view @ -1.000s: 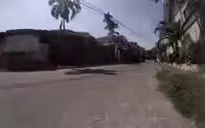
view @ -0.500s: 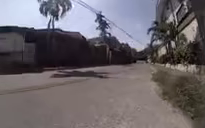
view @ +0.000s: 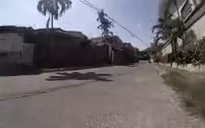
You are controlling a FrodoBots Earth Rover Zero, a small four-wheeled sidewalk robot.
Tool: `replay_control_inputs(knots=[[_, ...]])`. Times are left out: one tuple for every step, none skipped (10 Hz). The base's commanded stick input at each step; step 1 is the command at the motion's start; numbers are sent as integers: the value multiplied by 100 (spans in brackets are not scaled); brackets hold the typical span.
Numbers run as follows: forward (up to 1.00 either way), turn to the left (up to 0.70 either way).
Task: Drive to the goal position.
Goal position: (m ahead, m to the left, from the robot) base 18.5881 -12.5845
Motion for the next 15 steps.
replay_control_inputs(knots=[[100, -40], [100, -40], [100, -40], [100, -40], [100, -40], [100, -40], [100, -40], [100, -40], [100, 0], [100, 0], [100, 0], [100, 0], [100, 0], [100, 0], [100, 0]])
